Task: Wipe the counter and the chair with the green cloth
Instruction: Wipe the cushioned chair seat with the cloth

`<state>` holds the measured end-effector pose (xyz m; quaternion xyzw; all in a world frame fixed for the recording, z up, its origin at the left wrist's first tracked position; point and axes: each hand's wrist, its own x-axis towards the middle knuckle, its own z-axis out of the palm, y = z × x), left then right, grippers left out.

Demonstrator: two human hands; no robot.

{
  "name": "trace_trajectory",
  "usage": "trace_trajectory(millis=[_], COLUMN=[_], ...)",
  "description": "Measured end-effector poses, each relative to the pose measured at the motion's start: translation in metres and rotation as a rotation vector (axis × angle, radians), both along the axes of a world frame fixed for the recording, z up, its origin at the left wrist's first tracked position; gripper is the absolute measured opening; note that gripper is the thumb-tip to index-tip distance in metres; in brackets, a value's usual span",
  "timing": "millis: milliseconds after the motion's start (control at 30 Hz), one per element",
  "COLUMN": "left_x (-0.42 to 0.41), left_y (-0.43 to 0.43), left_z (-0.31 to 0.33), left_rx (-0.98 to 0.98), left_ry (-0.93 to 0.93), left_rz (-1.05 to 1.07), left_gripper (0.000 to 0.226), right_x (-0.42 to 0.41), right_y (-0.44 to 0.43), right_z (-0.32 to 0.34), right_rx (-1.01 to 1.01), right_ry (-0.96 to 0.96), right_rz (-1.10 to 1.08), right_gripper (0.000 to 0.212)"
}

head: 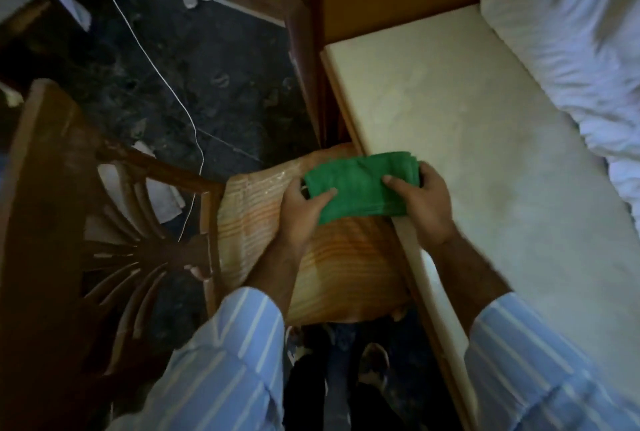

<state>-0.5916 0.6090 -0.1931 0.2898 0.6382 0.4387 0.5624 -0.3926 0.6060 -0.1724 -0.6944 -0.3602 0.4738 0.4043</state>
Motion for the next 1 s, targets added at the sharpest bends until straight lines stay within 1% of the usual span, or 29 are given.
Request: trace_trajectory(millis=[100, 200, 300, 367, 433, 500, 533, 600, 667, 800, 867, 900, 967, 1000], left_x=[-0.056, -0.101, -0.133, -0.146, -0.157, -0.166, -0.17, -0.176, -0.179, -0.18, -0.179, -0.179, -0.178, -0.178], left_y=[-0.028, -0.047, -0.058, -0.059, -0.053, -0.042, -0.034, -0.012, 0.012, 0.066, 0.09, 0.103, 0.124, 0.133], left_z=[-0.029, -0.065, -0.106, -0.129, -0.155, -0.177, -0.189, -0.207, -0.222, -0.246, -0.251, -0.254, -0.259, -0.261], left_rx=[-0.025, -0.122, -0.167, -0.142, -0.125, -0.136, -0.135, -0.101, -0.034, 0.035, 0.104, 0.137, 0.138, 0.125], left_ry=[0.033, 0.081, 0.121, 0.218, 0.301, 0.299, 0.3, 0.336, 0.389, 0.539, 0.646, 0.696, 0.736, 0.771], left_rz=[0.038, 0.106, 0.169, 0.215, 0.238, 0.198, 0.164, 0.092, 0.044, 0.028, -0.007, -0.048, -0.142, -0.199], left_gripper=[0.038, 0.034, 0.042, 0.036, 0.028, 0.022, 0.024, 0.028, 0.025, 0.024, 0.018, 0.015, 0.012, 0.014], right_x=[-0.052, -0.094, -0.125, -0.136, -0.146, -0.152, -0.155, -0.16, -0.166, -0.177, -0.18, -0.179, -0.171, -0.163], right_y=[-0.016, -0.03, -0.034, -0.03, -0.02, -0.005, 0.005, 0.027, 0.051, 0.102, 0.125, 0.136, 0.151, 0.154], right_z=[-0.011, -0.041, -0.088, -0.118, -0.152, -0.179, -0.193, -0.217, -0.235, -0.261, -0.268, -0.273, -0.281, -0.287], right_rx=[-0.016, -0.048, -0.172, -0.303, -0.425, -0.481, -0.492, -0.477, -0.414, -0.237, -0.212, -0.198, -0.149, -0.114], right_ry=[-0.097, -0.107, 0.015, 0.094, 0.16, 0.184, 0.177, 0.102, -0.039, -0.096, -0.085, -0.051, 0.077, 0.086], right_rz=[0.076, 0.132, 0.1, 0.066, 0.042, 0.057, 0.077, 0.125, 0.119, 0.017, 0.002, -0.012, -0.045, -0.059], right_gripper=[0.019, 0.021, 0.013, 0.009, 0.012, 0.017, 0.02, 0.017, 0.025, 0.032, 0.039, 0.039, 0.029, 0.026])
